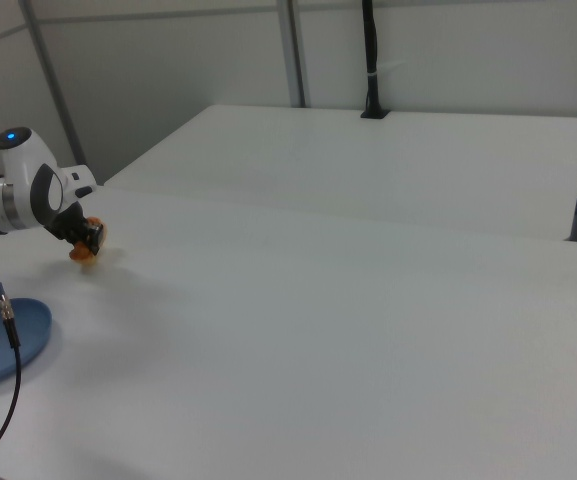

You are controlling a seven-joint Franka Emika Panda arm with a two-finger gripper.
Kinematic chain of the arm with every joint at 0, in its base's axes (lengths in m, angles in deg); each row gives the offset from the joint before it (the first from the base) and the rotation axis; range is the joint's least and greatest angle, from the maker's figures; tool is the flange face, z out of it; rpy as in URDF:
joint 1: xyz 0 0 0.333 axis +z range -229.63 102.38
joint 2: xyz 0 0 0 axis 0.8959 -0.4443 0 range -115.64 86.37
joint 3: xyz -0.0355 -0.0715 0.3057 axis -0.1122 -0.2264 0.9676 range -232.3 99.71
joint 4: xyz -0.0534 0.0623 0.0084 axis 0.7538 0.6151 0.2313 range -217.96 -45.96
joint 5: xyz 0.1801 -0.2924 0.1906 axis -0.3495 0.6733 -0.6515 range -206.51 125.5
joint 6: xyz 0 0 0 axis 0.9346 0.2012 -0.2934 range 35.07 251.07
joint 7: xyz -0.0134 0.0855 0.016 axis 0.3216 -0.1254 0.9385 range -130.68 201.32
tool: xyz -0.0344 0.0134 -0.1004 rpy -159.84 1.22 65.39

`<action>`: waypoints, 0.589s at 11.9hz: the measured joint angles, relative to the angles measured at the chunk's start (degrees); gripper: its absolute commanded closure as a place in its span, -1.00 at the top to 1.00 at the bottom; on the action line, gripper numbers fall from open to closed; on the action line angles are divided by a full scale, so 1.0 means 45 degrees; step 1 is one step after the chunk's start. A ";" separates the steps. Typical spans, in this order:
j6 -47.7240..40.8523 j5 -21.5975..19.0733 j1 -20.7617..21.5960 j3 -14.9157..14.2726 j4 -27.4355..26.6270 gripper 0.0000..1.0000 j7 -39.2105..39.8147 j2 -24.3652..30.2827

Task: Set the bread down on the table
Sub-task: 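Carry the bread roll away from the plate and lower it to the table, then open the gripper to release the bread roll and raise it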

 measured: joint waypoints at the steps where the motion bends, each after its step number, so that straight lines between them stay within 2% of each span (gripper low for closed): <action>1: 0.0207 0.0001 0.0001 -0.0010 0.0148 -0.05 0.0000 -0.0170; 5: 0.0686 0.0001 0.0001 -0.0031 0.0207 0.98 0.0000 -0.0396; 7: 0.0686 0.0001 -0.0006 -0.0052 0.0236 1.00 0.0000 -0.0406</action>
